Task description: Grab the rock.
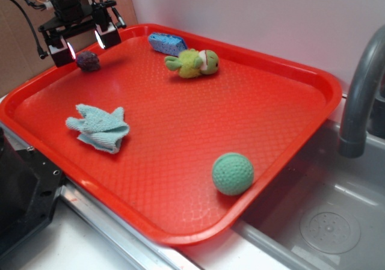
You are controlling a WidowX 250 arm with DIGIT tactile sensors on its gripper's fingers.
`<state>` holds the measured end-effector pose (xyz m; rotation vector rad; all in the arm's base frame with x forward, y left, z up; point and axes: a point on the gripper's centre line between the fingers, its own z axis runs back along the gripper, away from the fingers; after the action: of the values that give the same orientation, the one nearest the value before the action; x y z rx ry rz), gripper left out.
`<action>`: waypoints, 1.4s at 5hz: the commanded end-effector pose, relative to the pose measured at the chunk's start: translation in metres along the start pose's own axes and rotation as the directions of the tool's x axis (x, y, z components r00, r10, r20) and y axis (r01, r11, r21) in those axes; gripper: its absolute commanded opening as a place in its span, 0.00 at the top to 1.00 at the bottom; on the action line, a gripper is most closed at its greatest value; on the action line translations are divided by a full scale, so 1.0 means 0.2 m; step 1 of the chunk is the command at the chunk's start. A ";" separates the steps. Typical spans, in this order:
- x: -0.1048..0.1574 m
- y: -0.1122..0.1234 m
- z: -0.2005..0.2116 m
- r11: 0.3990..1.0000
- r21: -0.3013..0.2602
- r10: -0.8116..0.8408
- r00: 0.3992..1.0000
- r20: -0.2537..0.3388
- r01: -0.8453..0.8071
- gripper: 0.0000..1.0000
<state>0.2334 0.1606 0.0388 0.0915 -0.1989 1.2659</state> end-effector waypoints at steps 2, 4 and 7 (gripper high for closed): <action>0.02 0.04 -0.04 0.996 0.081 0.043 0.998 -0.038 -0.040 1.00; -0.11 -0.03 0.36 0.978 -0.095 -0.185 0.983 -0.011 0.183 1.00; -0.48 -0.21 0.74 0.582 -0.196 -0.799 0.600 0.043 0.789 1.00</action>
<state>0.2385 0.0121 0.1510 -0.0266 -0.1661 0.3421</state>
